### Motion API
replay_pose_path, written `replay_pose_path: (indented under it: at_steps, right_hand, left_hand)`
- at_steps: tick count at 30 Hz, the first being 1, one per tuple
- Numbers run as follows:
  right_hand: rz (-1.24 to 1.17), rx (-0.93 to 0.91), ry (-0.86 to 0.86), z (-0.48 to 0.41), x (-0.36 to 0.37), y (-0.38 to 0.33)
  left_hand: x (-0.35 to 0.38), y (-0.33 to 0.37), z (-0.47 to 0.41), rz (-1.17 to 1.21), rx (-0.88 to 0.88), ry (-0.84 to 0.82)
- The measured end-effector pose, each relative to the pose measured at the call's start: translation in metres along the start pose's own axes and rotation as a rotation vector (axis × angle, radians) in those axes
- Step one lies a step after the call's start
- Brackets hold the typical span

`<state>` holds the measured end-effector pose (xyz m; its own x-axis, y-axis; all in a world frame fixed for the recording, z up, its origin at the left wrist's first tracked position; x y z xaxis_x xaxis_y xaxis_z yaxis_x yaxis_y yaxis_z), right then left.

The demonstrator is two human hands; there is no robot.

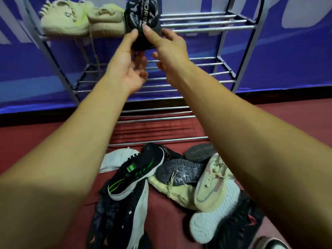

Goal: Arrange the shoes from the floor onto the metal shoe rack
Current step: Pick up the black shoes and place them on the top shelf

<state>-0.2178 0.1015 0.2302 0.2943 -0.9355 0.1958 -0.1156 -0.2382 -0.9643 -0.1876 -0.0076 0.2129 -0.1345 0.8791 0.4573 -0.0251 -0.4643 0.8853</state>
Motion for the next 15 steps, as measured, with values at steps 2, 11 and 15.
replay_pose_path:
  at_steps: [2, 11, 15]
  right_hand:
    - [0.039, -0.022, 0.013, 0.0, 0.001, 0.004]
    - [0.117, 0.031, -0.002, 0.013, 0.003, 0.012]
    - [0.176, 0.12, -0.039, 0.025, -0.002, 0.023]
  left_hand:
    - [-0.003, -0.002, 0.003, -0.002, 0.012, -0.014]
    - [-0.017, -0.002, 0.018, -0.028, 0.013, -0.049]
    - [-0.022, -0.011, 0.026, -0.059, -0.054, -0.009]
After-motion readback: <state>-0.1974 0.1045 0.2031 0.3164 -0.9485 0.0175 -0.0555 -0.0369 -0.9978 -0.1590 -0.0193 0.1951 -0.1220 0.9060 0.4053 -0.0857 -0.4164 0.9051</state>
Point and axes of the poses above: each hand's wrist, its own z-axis away from the middle knuckle, its own x-axis out of the palm, y = z × x, the point moved 2 cm from there along -z, towards the middle knuckle, and after that the axes turned 11 degrees about -y, right-handed, at the moved point
